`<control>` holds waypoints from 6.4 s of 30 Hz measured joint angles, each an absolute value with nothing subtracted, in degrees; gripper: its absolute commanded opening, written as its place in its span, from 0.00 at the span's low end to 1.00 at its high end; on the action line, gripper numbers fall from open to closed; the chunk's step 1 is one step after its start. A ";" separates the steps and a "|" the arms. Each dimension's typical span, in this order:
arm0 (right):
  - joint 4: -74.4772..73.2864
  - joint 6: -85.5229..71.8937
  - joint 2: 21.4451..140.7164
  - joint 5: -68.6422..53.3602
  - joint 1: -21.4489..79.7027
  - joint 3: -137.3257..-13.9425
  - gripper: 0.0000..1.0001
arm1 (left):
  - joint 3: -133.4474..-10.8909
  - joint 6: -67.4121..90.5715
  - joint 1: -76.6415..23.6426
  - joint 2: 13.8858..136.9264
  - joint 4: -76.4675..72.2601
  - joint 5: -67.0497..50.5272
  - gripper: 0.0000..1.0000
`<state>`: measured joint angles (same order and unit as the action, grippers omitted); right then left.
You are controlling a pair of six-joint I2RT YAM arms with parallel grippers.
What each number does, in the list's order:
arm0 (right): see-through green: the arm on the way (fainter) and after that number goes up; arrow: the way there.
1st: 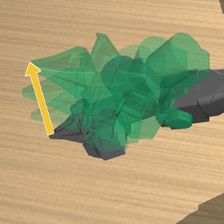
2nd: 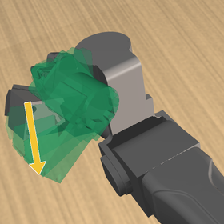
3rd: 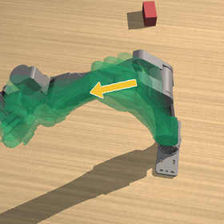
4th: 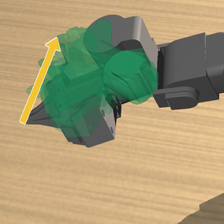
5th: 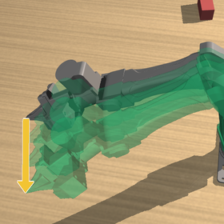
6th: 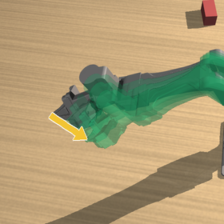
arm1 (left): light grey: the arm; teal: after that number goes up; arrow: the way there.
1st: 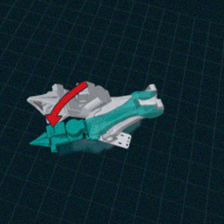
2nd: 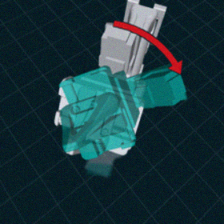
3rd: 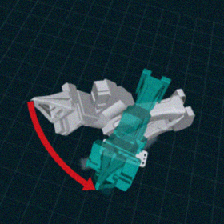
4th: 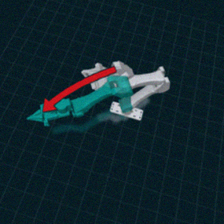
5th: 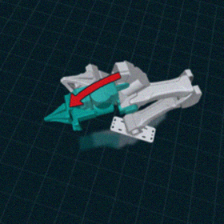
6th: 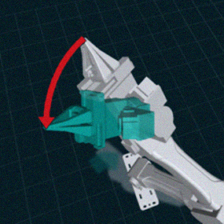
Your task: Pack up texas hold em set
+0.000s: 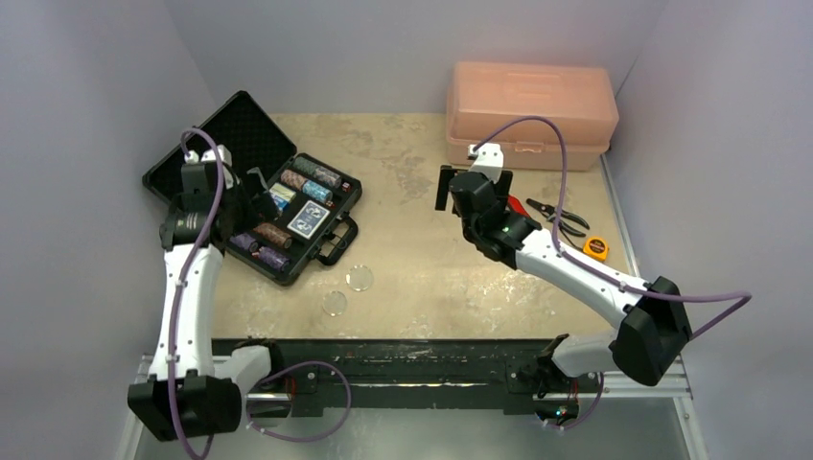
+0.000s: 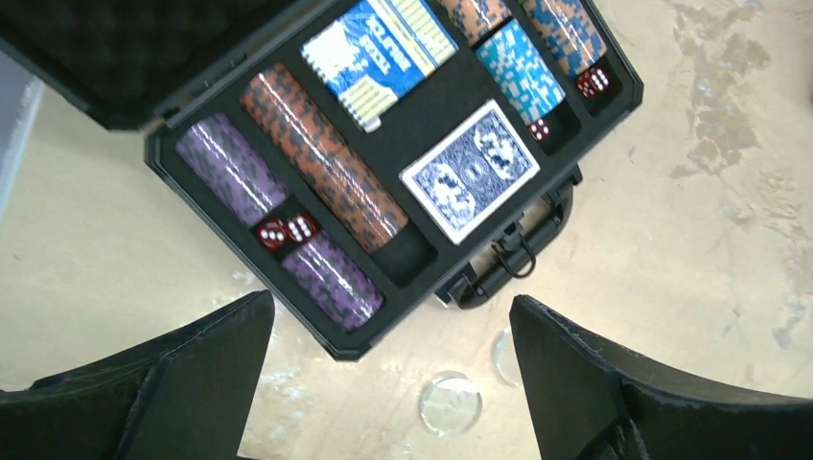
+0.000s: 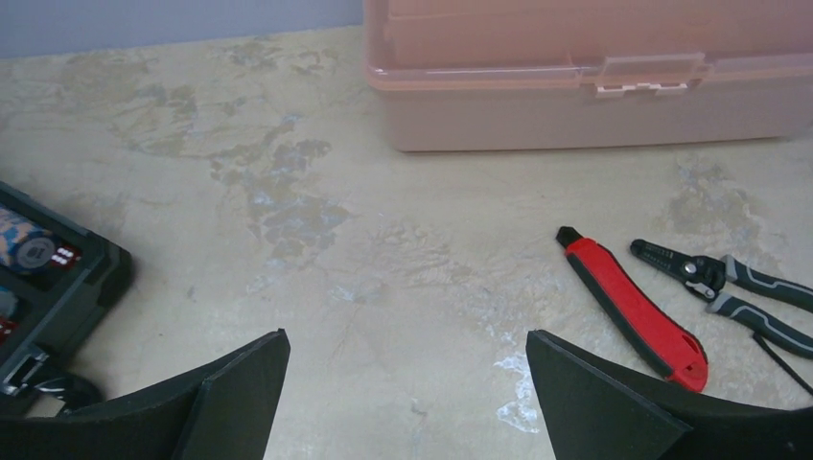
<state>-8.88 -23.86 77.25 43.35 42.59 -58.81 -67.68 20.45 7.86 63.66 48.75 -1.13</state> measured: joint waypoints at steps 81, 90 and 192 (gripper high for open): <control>-41.89 -46.26 127.66 13.98 61.21 -102.91 0.86 | -53.71 26.39 2.04 30.37 58.39 4.95 0.91; -43.57 -45.91 129.01 14.87 62.37 -104.77 0.77 | -53.71 26.39 2.04 30.35 58.37 4.95 0.91; -40.18 -39.03 127.68 16.97 64.16 -100.95 0.76 | -53.56 26.35 1.80 32.40 58.37 4.25 0.89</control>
<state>-40.18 -39.03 127.68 16.97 64.16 -100.95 -53.56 26.35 1.80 32.40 58.37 4.25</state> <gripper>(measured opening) 0.769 0.891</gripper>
